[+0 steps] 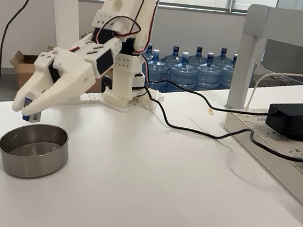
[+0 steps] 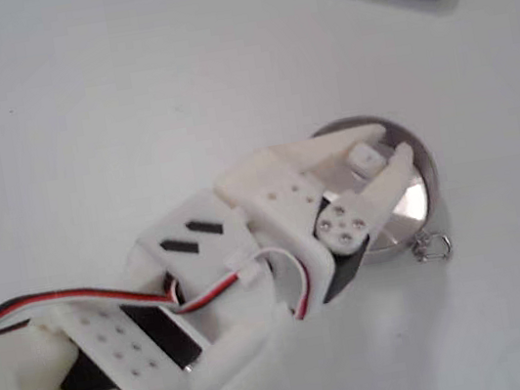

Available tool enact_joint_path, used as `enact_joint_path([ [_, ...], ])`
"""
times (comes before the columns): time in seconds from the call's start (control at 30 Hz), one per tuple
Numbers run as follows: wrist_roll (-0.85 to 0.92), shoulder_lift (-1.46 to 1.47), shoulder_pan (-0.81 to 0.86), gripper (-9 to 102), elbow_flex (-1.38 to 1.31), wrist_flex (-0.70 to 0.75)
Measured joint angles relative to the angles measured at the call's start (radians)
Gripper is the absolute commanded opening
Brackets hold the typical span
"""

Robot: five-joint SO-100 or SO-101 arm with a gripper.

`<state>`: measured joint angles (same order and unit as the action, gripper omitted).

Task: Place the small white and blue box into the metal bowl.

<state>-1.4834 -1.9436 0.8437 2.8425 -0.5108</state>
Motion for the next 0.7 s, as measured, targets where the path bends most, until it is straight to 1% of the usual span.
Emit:
enact_joint_path([
  [0.43, 0.0, 0.0, -0.011, 14, 0.054, -0.002],
  [0.57, 0.0, 0.0, -0.057, 13, 0.054, -0.002],
  [0.63, 0.0, 0.0, -0.071, 8, 0.054, -0.002],
  [0.7, 0.0, 0.0, -0.132, -2, 0.055, -0.002],
])
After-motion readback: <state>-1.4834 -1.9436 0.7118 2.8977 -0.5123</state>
